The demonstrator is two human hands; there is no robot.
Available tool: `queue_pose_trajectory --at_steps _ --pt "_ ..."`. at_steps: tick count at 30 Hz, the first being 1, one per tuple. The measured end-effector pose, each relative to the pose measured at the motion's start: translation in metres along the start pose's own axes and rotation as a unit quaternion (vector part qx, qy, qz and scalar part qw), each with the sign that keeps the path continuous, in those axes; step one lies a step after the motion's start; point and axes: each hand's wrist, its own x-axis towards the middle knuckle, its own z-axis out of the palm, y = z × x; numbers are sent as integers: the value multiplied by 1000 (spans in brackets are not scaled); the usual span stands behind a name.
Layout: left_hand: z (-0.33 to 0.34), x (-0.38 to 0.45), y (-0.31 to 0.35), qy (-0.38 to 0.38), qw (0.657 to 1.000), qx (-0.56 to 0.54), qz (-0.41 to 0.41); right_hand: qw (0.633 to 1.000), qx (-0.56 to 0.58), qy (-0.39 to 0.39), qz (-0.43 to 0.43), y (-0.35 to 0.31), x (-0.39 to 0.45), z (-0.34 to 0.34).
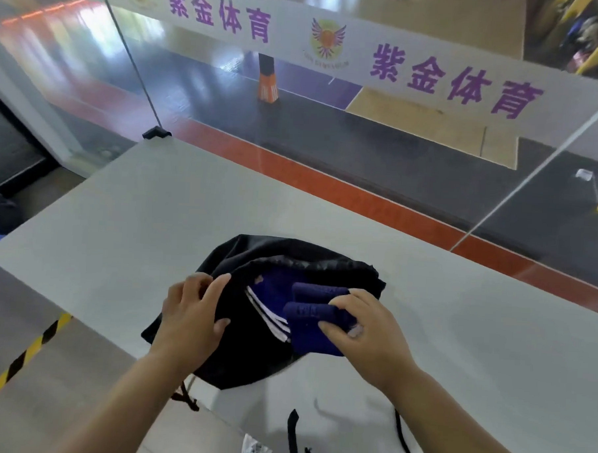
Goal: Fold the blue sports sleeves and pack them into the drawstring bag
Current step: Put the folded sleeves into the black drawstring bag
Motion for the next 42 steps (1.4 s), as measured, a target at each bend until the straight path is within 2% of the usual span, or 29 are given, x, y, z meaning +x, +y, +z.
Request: queue_pose_trajectory --at_steps 4,8,13,17,19,22,26,28,30,32,37,42 --pt "-9 7 -21 -57 996 -20 -72 1000 0 15 -17 -22 13 27" --pt "-16 13 -35 -106 990 -10 -89 999 -14 -10 -31 -39 27 49" --pt "-29 22 -41 -61 983 -152 -88 996 -28 -72 -32 -56 46 65" --pt "-46 26 -41 -34 980 -189 -57 985 -97 -137 -47 -68 65 67" --pt "-54 27 -40 -27 974 -217 -55 969 -187 -129 -97 -71 75 70" --pt "-64 29 -37 -19 966 -251 -57 944 -266 -67 -182 -78 86 77" --pt "-78 31 -30 -6 950 -305 -70 943 -268 10 -199 -90 87 92" --pt "-83 33 -26 0 950 -306 -64 949 -239 -6 -204 -91 84 99" --pt "-85 34 -27 2 955 -289 -61 952 -208 -66 -212 -90 83 102" --pt "-83 33 -30 -9 961 -268 -65 957 -183 -117 -195 -85 80 96" --pt "-73 26 -33 -34 959 -270 -74 970 -149 -114 -157 -63 63 72" --pt "-62 17 -32 -55 964 -254 -57 986 -147 -41 -62 -37 41 45"
